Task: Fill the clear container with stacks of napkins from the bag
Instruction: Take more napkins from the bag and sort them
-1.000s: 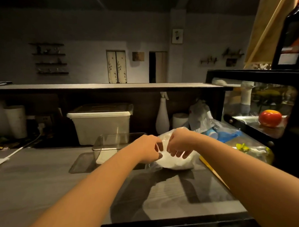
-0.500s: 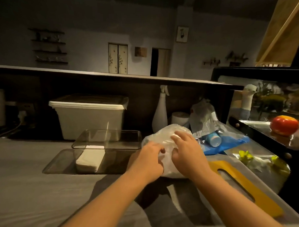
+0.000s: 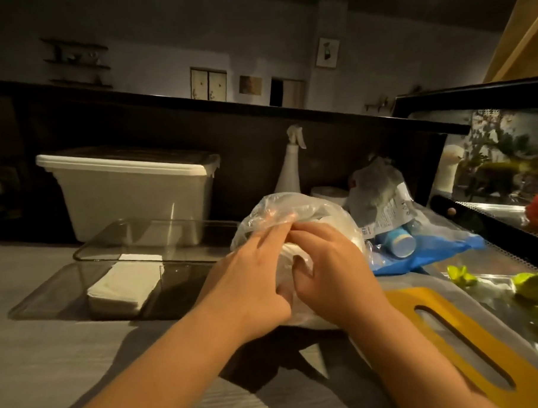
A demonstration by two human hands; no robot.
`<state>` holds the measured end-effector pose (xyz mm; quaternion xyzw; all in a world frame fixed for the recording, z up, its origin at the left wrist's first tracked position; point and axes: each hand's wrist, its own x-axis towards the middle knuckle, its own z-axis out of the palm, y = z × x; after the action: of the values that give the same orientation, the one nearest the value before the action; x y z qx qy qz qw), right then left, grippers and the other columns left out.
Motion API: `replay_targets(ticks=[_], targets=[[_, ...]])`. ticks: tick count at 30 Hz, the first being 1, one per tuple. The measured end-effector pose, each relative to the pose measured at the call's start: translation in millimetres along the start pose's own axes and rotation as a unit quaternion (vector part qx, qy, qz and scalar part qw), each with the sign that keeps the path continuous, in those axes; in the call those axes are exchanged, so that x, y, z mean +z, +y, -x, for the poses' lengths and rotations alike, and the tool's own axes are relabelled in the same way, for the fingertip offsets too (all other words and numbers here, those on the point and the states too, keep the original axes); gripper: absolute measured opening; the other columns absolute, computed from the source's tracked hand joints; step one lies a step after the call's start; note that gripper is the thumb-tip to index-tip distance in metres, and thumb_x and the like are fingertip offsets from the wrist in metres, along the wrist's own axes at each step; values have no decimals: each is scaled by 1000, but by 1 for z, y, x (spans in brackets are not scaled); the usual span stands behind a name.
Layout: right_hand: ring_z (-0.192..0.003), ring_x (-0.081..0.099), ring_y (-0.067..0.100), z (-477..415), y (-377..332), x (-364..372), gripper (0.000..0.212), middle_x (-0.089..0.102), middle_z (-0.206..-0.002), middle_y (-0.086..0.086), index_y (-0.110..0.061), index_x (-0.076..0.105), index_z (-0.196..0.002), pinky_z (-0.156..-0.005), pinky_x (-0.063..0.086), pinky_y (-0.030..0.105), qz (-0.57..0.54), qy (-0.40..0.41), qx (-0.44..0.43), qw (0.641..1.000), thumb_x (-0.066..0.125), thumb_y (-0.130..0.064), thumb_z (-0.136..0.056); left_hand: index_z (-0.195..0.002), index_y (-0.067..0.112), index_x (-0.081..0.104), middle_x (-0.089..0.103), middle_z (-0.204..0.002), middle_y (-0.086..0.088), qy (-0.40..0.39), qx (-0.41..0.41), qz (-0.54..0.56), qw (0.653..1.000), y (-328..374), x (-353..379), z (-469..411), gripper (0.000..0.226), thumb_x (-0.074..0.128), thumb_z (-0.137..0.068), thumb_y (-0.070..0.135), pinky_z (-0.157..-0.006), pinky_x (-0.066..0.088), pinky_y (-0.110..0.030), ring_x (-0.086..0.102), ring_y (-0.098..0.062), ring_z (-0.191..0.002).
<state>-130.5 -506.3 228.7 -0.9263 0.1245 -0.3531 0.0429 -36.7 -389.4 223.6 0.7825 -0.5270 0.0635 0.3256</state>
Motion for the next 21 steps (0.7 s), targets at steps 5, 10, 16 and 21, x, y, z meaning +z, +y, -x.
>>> replay_targets(ticks=[5,10,16,21], targets=[[-131,45,10,3,-1,2,51,48,-146,-9,-32,50,-142,-106,36,23,4,-45,84,995,61,-23,-92,-151,40,21,37,-151,10,24,-2,41,999,-12,-1,2,85,68,-83,19,-95,53,-37,57,-15,-102],[-134,34,12,11,11,-13,37,51,-140,-14,-40,60,-127,-113,27,31,78,-43,132,987,64,-43,-90,-139,41,44,50,-131,19,102,59,55,991,-13,-4,2,67,62,-82,10,-69,50,-19,50,-5,-67],[-131,35,16,10,5,-18,42,47,-139,-14,-45,52,-128,-111,30,39,125,-89,151,977,61,-54,-88,-137,38,48,46,-136,21,125,96,69,985,-14,0,0,64,59,-83,4,-81,53,-17,53,-2,-100],[-105,52,8,8,9,-16,27,60,-120,-15,-41,64,-119,-94,50,33,111,-50,154,981,58,-35,-93,-133,37,49,44,-128,21,113,90,54,988,-15,0,1,60,60,-83,6,-72,49,-17,48,-5,-83]])
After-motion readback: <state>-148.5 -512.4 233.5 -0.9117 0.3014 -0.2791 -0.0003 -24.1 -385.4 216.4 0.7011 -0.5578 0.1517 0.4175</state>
